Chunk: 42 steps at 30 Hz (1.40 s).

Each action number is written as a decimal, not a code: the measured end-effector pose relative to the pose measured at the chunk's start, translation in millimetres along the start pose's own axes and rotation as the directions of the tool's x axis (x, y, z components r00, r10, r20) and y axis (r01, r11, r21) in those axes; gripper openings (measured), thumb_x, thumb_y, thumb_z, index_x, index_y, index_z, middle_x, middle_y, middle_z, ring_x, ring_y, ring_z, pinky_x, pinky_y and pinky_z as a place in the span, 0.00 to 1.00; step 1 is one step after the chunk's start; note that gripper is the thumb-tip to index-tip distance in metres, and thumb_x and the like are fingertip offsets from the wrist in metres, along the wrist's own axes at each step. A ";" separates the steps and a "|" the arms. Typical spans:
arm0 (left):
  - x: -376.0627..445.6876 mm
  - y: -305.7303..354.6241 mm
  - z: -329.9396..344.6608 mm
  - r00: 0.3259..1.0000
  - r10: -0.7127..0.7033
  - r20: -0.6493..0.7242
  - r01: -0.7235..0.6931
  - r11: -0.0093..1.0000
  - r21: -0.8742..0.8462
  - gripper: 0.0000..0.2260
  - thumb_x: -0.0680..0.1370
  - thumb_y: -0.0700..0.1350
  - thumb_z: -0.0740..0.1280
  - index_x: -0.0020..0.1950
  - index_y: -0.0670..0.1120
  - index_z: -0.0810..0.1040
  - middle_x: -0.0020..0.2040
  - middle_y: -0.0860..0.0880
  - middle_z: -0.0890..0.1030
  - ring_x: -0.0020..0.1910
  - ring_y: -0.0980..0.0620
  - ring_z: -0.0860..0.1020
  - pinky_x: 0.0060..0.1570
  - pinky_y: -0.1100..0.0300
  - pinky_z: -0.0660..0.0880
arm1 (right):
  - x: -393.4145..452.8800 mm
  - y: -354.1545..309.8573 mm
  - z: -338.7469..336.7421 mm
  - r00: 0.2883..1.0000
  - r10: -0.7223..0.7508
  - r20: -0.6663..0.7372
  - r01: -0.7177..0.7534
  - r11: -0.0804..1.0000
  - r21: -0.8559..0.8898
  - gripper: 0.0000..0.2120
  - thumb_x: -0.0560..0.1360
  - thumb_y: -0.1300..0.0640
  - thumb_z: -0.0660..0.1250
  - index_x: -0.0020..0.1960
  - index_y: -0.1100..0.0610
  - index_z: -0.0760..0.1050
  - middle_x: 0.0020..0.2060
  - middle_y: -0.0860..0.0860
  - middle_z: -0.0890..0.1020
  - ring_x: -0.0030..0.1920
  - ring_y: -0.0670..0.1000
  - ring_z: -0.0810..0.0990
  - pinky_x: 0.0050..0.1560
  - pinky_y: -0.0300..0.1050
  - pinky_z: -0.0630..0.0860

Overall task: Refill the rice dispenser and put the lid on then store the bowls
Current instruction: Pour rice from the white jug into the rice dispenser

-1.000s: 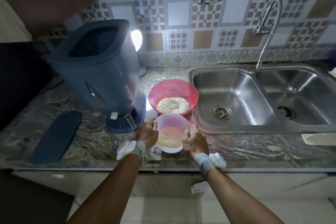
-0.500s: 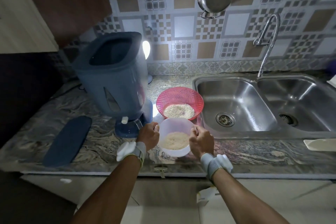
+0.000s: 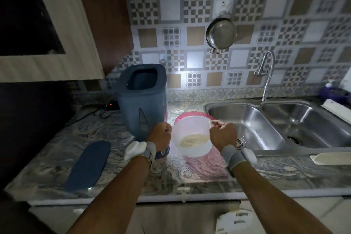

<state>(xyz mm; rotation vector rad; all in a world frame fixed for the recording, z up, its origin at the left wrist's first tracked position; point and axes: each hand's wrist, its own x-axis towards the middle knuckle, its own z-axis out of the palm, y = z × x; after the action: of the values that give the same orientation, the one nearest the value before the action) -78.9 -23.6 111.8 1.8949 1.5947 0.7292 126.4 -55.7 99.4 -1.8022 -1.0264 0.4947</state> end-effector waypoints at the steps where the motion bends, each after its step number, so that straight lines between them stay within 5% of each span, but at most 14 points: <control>1: -2.1 3.2 -8.6 1.000 0.019 -0.016 -0.019 1.000 0.015 0.16 0.79 0.37 0.57 0.31 0.46 0.66 0.30 0.49 0.70 0.36 0.49 0.70 0.32 0.61 0.65 | -1.5 -9.2 -2.5 1.000 -0.006 -0.014 0.006 1.000 0.012 0.10 0.72 0.52 0.67 0.47 0.54 0.85 0.33 0.49 0.82 0.37 0.52 0.79 0.43 0.39 0.70; 6: -11.0 14.0 -49.2 0.987 0.087 -0.136 -0.077 0.994 0.079 0.13 0.76 0.38 0.56 0.32 0.45 0.70 0.36 0.45 0.76 0.39 0.44 0.74 0.42 0.57 0.72 | -13.4 -53.4 -11.3 0.994 -0.014 -0.112 0.017 1.000 0.023 0.13 0.73 0.51 0.65 0.45 0.60 0.82 0.46 0.57 0.85 0.50 0.59 0.82 0.50 0.43 0.72; 9: -16.9 18.5 -75.4 0.964 0.153 -0.217 -0.130 0.985 0.117 0.15 0.77 0.40 0.57 0.29 0.47 0.64 0.33 0.46 0.73 0.36 0.45 0.73 0.37 0.57 0.69 | -27.6 -79.0 -15.4 0.983 -0.030 -0.181 0.044 0.996 0.077 0.12 0.73 0.54 0.66 0.33 0.59 0.77 0.38 0.58 0.84 0.45 0.60 0.82 0.46 0.41 0.67; 12: -20.0 19.0 -101.7 0.933 0.192 -0.303 -0.167 0.980 0.106 0.16 0.77 0.42 0.58 0.29 0.47 0.64 0.33 0.46 0.75 0.35 0.46 0.73 0.37 0.55 0.70 | -39.8 -103.0 -16.7 0.980 -0.027 -0.195 0.049 0.993 0.110 0.11 0.72 0.52 0.67 0.38 0.57 0.83 0.39 0.56 0.85 0.45 0.59 0.82 0.46 0.40 0.68; 19: -11.0 20.6 -152.2 0.865 0.262 -0.428 -0.238 0.965 0.108 0.15 0.78 0.43 0.57 0.31 0.50 0.66 0.34 0.47 0.76 0.35 0.44 0.76 0.36 0.54 0.73 | -50.4 -157.1 -16.0 0.973 -0.027 -0.229 0.071 0.980 0.185 0.12 0.70 0.49 0.68 0.29 0.50 0.77 0.31 0.48 0.79 0.39 0.56 0.79 0.48 0.43 0.75; 22: -1.7 21.9 -166.6 0.833 0.281 -0.477 -0.245 0.960 0.138 0.13 0.79 0.43 0.58 0.33 0.50 0.70 0.36 0.45 0.78 0.37 0.43 0.77 0.36 0.55 0.73 | -43.5 -177.6 -19.0 0.966 -0.055 -0.253 0.108 0.974 0.199 0.09 0.69 0.48 0.68 0.36 0.52 0.83 0.36 0.50 0.83 0.41 0.55 0.80 0.49 0.43 0.75; 25: 9.0 22.5 -175.9 0.826 0.276 -0.492 -0.222 0.961 0.165 0.09 0.78 0.43 0.59 0.43 0.44 0.77 0.44 0.43 0.82 0.42 0.42 0.79 0.43 0.52 0.78 | -32.5 -194.5 -21.4 0.953 -0.098 -0.288 0.147 0.977 0.155 0.12 0.68 0.47 0.67 0.42 0.53 0.85 0.45 0.53 0.85 0.45 0.58 0.81 0.53 0.47 0.78; 35: 54.9 21.1 -182.6 0.861 0.192 -0.470 -0.096 0.970 0.222 0.11 0.77 0.42 0.62 0.55 0.39 0.80 0.55 0.40 0.81 0.55 0.39 0.79 0.56 0.50 0.77 | 26.8 -232.6 -15.8 0.938 -0.176 -0.298 0.206 0.976 0.075 0.09 0.67 0.50 0.67 0.40 0.51 0.84 0.34 0.48 0.78 0.40 0.55 0.74 0.46 0.44 0.70; 42: 90.0 16.2 -182.2 0.898 0.111 -0.425 0.023 0.955 0.297 0.13 0.77 0.43 0.63 0.55 0.36 0.80 0.53 0.38 0.81 0.54 0.39 0.79 0.52 0.51 0.78 | 77.5 -247.2 1.4 0.924 -0.291 -0.248 0.293 0.956 -0.032 0.11 0.68 0.48 0.66 0.36 0.54 0.81 0.37 0.51 0.82 0.40 0.57 0.80 0.44 0.45 0.74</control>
<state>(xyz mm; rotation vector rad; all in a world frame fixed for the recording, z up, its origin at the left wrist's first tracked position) -184.1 75.2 255.8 2.0853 2.0389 1.0461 63.4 52.4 326.2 -1.6198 -1.0887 0.0829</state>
